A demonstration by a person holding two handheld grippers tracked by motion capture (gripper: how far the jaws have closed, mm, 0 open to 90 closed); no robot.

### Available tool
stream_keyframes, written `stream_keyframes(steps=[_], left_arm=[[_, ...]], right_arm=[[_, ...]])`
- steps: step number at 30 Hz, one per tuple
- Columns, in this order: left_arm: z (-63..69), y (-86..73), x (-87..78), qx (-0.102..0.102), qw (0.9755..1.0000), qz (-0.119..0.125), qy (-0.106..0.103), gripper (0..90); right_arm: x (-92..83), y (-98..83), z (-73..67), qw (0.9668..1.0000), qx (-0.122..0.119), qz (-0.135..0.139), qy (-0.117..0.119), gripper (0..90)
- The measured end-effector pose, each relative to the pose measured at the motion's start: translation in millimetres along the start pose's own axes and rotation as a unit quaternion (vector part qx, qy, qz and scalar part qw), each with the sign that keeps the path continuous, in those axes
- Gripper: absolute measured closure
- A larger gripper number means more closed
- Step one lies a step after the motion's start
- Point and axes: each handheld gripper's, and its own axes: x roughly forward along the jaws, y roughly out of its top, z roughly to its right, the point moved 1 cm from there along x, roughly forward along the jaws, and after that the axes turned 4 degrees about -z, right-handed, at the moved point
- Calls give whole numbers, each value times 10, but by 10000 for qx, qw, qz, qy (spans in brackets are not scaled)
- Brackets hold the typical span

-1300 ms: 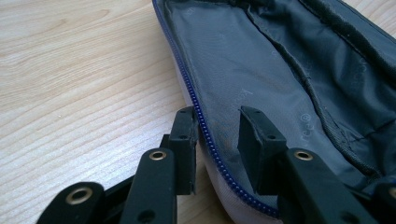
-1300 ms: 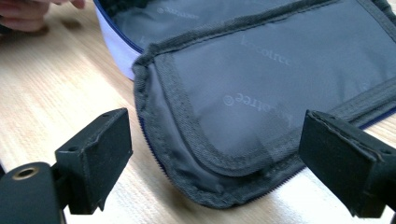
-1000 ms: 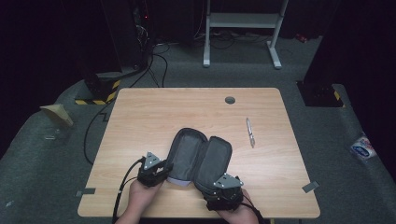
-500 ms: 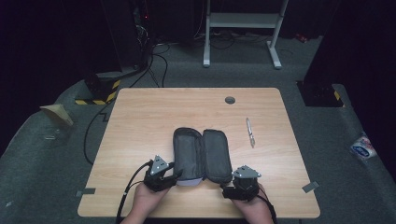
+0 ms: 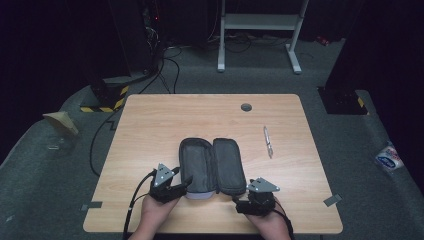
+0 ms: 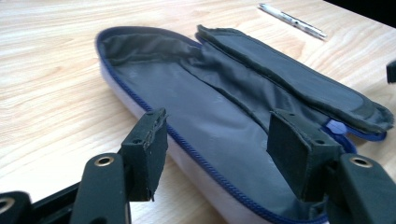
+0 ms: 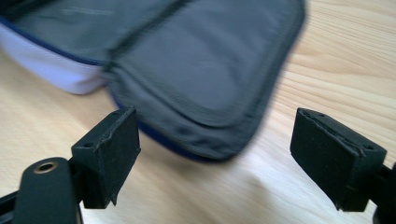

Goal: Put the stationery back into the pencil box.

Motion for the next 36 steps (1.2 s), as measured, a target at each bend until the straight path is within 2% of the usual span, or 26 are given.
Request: stream_keyframes(steps=[3,4,5,8,9,10,11,12,13,14,18,20,23,26,27,29,30,31,32,34,35,36], left_arm=[[-123,17,-68,-91,9999,72,62,384],[-123,17,-68,-91,9999,72,62,386],[-197,29,-119,-129,9998,109,89,393],[-269,31,-167,-202,9996,120,145,403],[-354,15,-201,-274,9994,66,196,403],[-354,15,-201,-274,9994,66,196,403],[-445,-13,-219,-337,9991,-16,275,404],[-445,-13,-219,-337,9991,-16,275,403],[-537,-44,-223,-413,9986,-94,327,403],[-537,-44,-223,-413,9986,-94,327,403],[-739,-137,-158,-607,9969,-335,363,408],[-835,-203,-78,-537,9956,-551,530,415],[-862,-223,-30,-507,9951,-616,580,417],[-877,-235,47,-413,9947,-709,616,420],[-877,-235,47,-413,9947,-709,616,419],[-872,-255,97,-338,9939,-836,629,419],[-872,-255,97,-338,9939,-836,629,419],[-873,-261,110,-286,9936,-874,655,419],[-868,-265,122,-273,9933,-909,664,419],[-848,-265,135,-227,9931,-938,659,416],[-848,-265,135,-227,9931,-938,659,413],[-838,-273,158,-190,9925,-1011,665,406]], right_arm=[[74,33,-83,9999,-103,-73,27,153],[101,40,-92,9999,-103,-104,36,153],[126,46,-92,9998,-119,-126,31,153],[162,60,-86,9998,-83,-177,-5,157],[179,74,-63,9998,-69,-177,-15,158],[184,82,-51,9998,-59,-180,-15,159],[187,87,-44,9998,-38,-173,-30,161],[187,87,-44,9998,-38,-173,-30,161],[193,93,-26,9998,-13,-162,-59,162],[197,97,-12,9998,-21,-163,-68,162],[200,105,48,9997,68,-188,-158,168],[200,111,156,9993,188,-202,-268,182],[203,114,239,9987,311,-238,-330,191],[239,120,456,9967,514,-349,-531,208],[239,120,456,9967,514,-349,-531,208],[261,134,589,9958,566,-359,-620,231],[261,134,589,9958,566,-359,-620,231],[287,162,687,9947,630,-436,-683,235],[287,162,687,9947,630,-436,-683,235],[298,220,817,9941,675,-439,-732,264],[298,220,817,9941,675,-439,-732,264],[315,260,885,9934,655,-482,-814,277]])
